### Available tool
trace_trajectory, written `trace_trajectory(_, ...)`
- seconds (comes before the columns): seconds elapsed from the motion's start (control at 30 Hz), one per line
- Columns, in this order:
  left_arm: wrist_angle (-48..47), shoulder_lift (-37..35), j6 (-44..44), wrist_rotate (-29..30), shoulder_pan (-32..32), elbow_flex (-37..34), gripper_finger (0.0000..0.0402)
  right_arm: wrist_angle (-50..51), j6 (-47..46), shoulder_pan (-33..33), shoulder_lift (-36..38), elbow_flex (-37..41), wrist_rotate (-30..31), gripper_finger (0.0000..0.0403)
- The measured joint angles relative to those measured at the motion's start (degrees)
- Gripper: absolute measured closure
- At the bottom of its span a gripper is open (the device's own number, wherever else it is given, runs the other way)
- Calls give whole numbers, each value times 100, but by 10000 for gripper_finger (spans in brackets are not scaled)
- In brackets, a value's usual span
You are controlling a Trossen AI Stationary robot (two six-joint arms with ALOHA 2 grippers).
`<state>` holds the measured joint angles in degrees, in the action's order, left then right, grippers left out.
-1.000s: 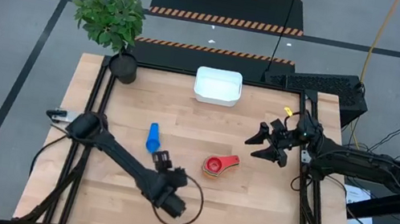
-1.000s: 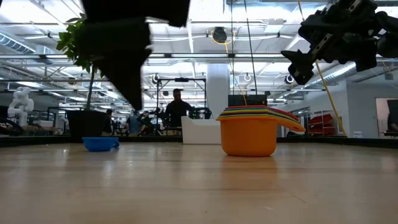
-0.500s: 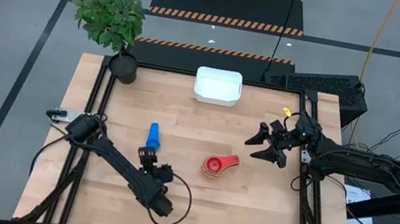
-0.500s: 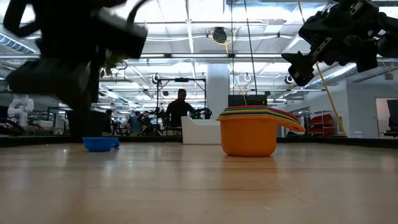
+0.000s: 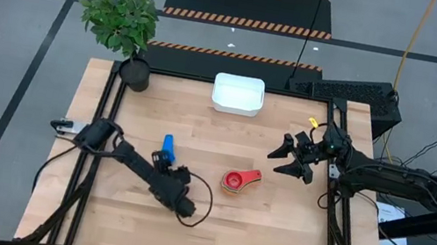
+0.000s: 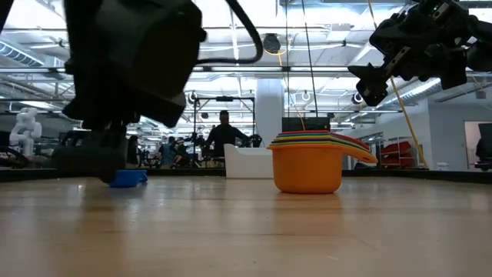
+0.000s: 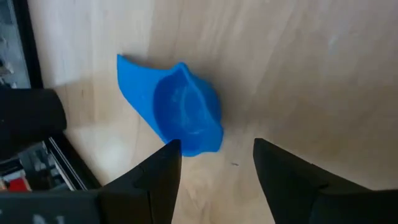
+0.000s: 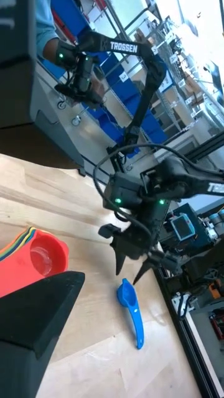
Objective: Nest measuring cups in basket
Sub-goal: Stack the blue measuring cup on top of the red measuring cup
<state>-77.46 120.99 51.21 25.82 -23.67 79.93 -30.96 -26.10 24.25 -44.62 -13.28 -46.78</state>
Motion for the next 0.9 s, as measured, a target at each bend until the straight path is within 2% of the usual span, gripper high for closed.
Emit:
trace_trajectory(0.27,303,-359,-244,-221,643,-1,199,0,25,2,0,2,0,129)
trace_trajectory(0.47,308,-898,771,-1061,1292,-1,199,2,26,0,0,2,-10,129)
trace_trajectory(0.57,465,-1112,987,-1261,1535,-1,199,3,39,1,-2,2,-12,129)
trace_trajectory(0.73,802,-1154,661,-1326,1860,-1,199,28,19,0,-2,2,-20,129)
trace_trajectory(0.9,1358,-1145,598,-1701,2114,-152,199,82,4,1,0,2,-24,129)
